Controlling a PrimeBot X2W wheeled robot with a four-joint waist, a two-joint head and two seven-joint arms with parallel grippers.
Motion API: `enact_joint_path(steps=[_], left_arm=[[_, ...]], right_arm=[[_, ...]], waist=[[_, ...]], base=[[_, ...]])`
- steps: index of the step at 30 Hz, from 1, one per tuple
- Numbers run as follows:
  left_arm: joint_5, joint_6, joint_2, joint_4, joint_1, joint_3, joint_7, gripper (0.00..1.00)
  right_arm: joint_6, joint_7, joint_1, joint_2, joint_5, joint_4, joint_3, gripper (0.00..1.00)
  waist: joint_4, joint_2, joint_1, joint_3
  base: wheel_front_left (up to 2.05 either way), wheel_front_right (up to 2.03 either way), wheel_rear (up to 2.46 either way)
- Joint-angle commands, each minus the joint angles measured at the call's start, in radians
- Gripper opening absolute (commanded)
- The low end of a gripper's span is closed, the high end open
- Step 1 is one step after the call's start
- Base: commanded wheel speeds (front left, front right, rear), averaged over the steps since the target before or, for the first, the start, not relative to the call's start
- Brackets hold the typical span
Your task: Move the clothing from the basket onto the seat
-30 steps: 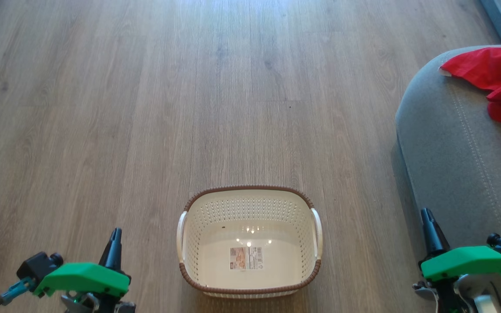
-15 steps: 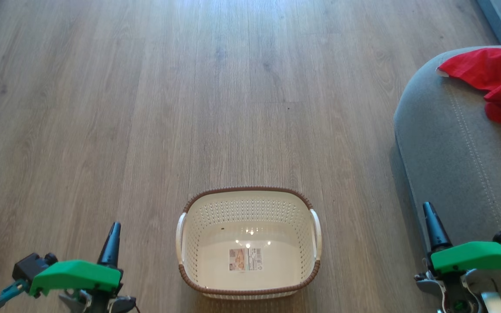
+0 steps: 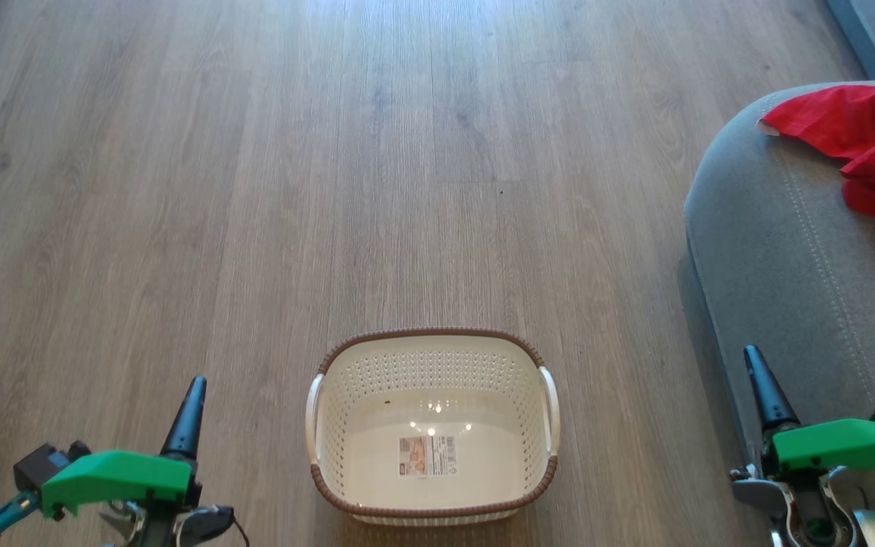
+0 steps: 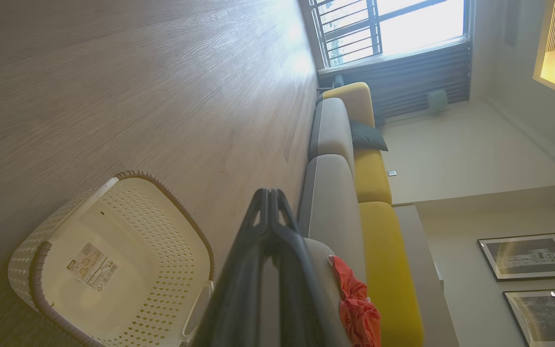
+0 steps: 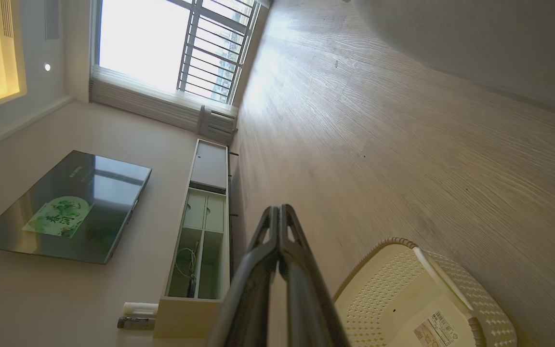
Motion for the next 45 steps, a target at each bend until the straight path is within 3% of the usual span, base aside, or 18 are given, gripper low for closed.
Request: enact_joint_path(steps=[1, 27, 45], left_arm=[[-0.030, -0.011, 0.004, -0.043, -0.056, 0.035, 0.009, 0.00], [-0.296, -0.044, -0.002, -0.091, -0.063, 0.079, 0.081, 0.00], [-0.296, -0.044, -0.002, -0.091, -0.063, 0.078, 0.081, 0.00]], right_arm=[[0.000, 0.013, -0.050, -0.004, 0.033, -0.043, 0.013, 0.00], [0.000, 0.085, -0.059, -0.004, 0.349, -0.085, 0.001, 0.00], [0.000, 0.085, -0.059, -0.004, 0.349, -0.085, 0.002, 0.00]], waist=[[0.000, 0.0000, 0.0000, 0.000], [-0.008, 0.0000, 0.0000, -0.010], [-0.008, 0.0000, 0.0000, -0.010]], base=[[0.00, 0.00, 0.00], [0.00, 0.00, 0.00], [0.00, 0.00, 0.00]])
